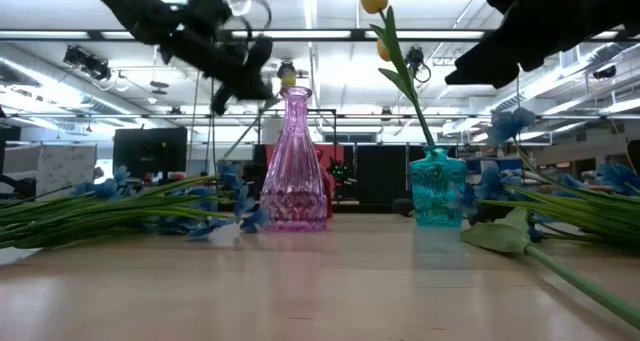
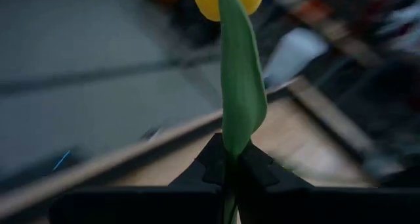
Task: Sort flowers into vase by color
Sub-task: Put the yellow flower into the blue vase
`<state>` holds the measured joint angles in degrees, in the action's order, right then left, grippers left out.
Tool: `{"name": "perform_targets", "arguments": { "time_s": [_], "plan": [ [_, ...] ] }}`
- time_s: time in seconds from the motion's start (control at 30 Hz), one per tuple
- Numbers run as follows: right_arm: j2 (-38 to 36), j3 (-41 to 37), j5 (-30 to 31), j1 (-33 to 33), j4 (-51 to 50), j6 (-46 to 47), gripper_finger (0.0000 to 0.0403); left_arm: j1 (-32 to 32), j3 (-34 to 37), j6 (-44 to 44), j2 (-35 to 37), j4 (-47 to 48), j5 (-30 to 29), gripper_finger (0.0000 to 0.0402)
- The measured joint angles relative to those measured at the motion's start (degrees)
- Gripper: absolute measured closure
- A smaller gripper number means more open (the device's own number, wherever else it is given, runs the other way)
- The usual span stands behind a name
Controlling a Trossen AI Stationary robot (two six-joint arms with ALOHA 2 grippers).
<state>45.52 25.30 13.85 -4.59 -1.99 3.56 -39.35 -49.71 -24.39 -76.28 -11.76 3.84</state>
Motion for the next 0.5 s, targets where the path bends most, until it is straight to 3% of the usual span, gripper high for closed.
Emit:
{"name": "perform_targets", "arguments": {
  "time_s": [0.2,0.5],
  "plan": [
    [-2.47,0.00,-2.67,-1.15,0.11,0.97,0.0112,8.41,-0.13,7.61,0.75,-15.69,4.44,0.0383],
    [-6.28,0.00,-6.06,-4.36,2.23,3.83,0.0112,17.74,-0.07,12.21,3.74,-20.50,6.38,0.0382]
  ]
}}
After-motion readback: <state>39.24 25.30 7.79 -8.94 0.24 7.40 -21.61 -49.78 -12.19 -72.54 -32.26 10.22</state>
